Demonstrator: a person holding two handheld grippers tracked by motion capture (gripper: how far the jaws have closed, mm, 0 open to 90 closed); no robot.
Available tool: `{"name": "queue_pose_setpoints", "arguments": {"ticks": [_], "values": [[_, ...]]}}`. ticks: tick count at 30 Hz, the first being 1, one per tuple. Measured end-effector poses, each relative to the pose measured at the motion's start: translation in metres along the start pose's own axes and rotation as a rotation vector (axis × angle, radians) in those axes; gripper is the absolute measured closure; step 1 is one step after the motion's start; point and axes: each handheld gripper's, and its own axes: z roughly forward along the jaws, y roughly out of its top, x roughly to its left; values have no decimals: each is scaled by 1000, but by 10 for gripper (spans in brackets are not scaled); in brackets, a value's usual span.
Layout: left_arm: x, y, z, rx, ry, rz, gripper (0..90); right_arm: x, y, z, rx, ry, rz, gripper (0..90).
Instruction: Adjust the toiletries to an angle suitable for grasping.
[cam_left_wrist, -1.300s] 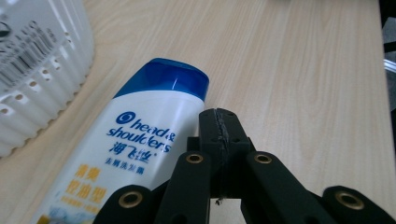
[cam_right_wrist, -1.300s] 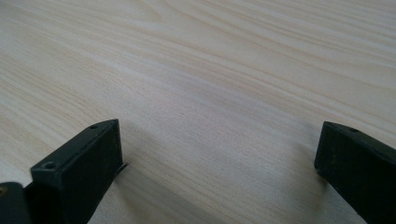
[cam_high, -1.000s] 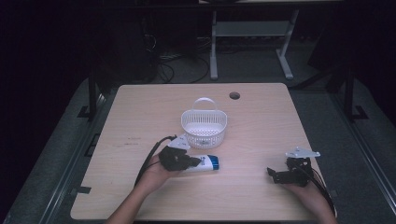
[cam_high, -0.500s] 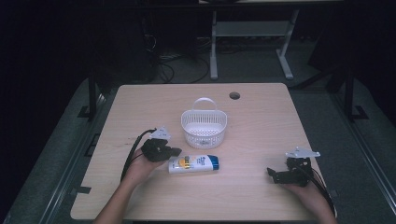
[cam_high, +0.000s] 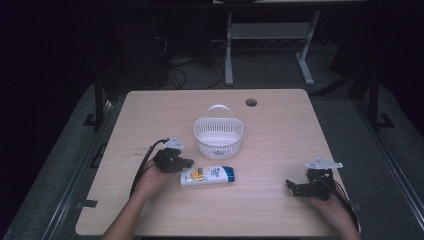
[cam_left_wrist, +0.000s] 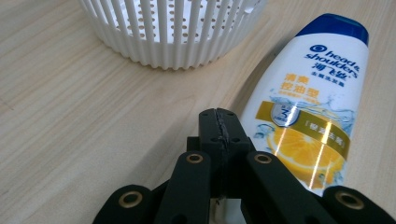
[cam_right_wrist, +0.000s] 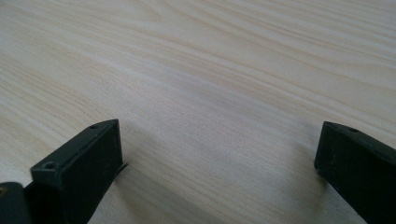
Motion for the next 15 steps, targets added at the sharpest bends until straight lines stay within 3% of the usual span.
{"name": "queue_pose_setpoints", "arguments": {"ticks": [15], "values": [[-10, -2, 3, 21, -21, 24, 900, -1, 0, 0, -1, 1, -2, 5]]}}
